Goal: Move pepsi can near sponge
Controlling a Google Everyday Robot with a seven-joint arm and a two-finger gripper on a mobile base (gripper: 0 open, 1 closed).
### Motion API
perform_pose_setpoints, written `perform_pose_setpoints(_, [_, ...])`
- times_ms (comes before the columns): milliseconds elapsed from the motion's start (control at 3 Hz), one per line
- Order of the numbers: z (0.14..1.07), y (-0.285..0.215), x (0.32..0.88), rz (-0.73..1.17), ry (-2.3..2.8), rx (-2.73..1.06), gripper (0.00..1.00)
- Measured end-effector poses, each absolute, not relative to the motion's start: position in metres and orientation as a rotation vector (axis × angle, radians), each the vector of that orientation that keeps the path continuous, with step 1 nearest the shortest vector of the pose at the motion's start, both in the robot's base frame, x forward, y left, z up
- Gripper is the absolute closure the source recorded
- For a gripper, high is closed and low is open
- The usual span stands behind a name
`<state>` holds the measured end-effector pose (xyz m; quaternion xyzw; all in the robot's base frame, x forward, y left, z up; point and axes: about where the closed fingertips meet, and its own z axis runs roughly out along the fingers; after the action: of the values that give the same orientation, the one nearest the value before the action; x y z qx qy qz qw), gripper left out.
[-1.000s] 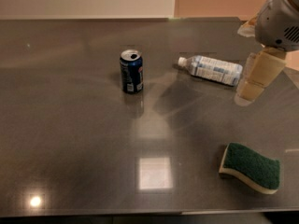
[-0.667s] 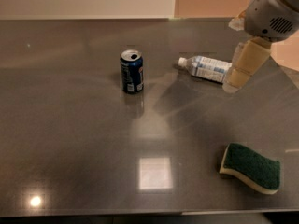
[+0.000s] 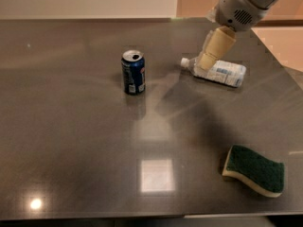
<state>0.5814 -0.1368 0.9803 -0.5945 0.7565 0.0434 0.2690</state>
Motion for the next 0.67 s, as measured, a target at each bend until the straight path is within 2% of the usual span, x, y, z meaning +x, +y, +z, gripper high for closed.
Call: perform_pose_setpoints(667, [0.955, -0.075, 0.628, 0.241, 1.992, -1.565, 0.0])
